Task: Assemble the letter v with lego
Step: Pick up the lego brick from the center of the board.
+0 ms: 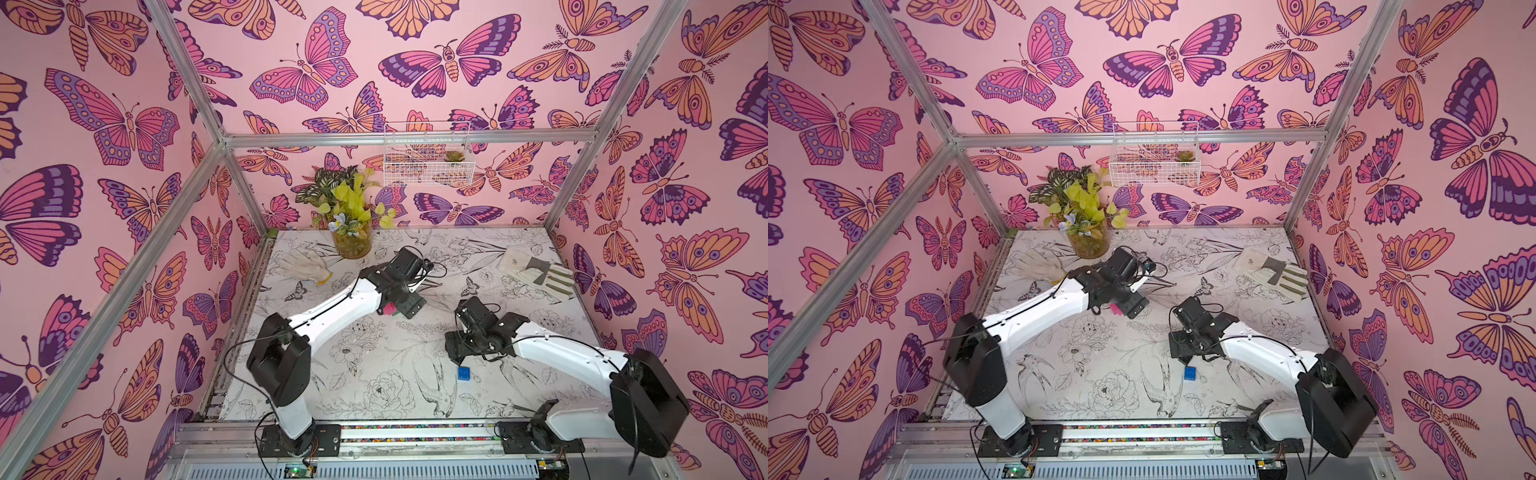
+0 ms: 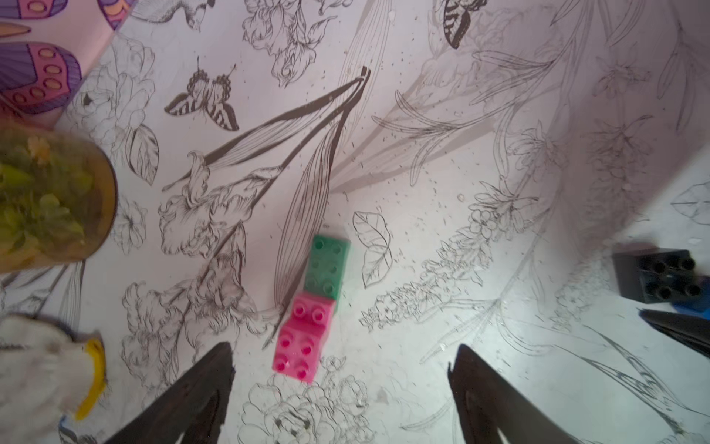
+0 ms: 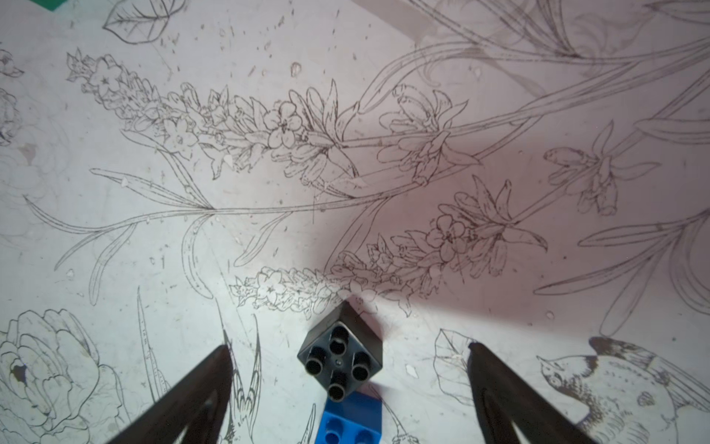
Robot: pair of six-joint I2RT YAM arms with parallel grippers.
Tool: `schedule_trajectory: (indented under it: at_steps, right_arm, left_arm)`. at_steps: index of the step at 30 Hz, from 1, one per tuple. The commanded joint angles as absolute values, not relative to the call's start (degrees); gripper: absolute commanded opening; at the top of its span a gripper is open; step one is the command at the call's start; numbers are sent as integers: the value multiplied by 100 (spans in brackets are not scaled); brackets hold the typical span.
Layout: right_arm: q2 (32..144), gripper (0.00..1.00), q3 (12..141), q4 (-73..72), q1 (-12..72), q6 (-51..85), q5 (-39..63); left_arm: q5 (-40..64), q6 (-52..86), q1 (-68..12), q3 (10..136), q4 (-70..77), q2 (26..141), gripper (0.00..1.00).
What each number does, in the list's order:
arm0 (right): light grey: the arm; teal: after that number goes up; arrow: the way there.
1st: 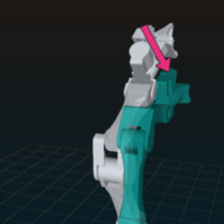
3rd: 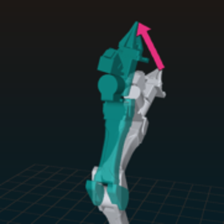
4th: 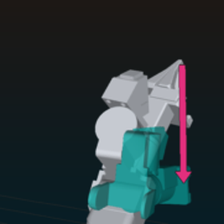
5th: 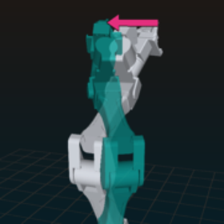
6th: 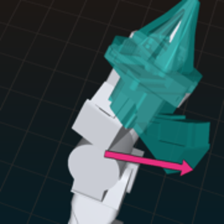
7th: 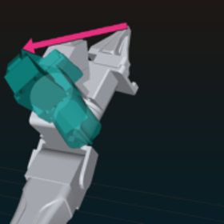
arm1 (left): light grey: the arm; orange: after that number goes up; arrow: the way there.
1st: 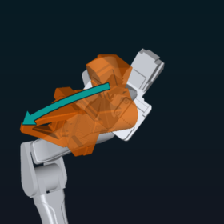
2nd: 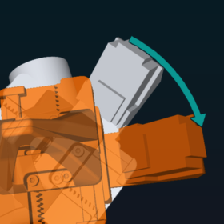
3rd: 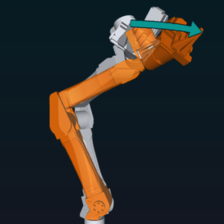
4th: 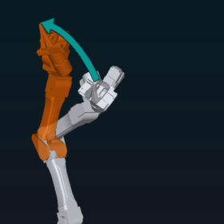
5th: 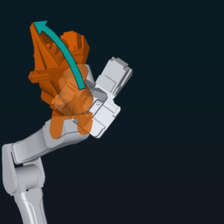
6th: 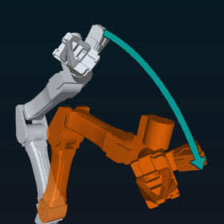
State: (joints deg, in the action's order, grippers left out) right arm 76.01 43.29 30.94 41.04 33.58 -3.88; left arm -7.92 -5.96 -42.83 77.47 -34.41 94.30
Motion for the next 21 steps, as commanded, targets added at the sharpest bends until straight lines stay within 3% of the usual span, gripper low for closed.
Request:
schedule_trajectory:
  at_steps: [1,12,21]
  right_arm:
    - [7418,91,4222,3314,4346,3818,-806]
    - [7169,77,3796,3610,5247,5058,-1428]
    - [7394,68,3620,3378,5716,5852,-1590]
  left_arm:
    - [-1099,480,-4256,7154,-2785,8848,100]
    - [-861,1801,-4280,5742,-2553,8063,100]
    - [-738,1819,-4315,5269,-2294,7795,100]
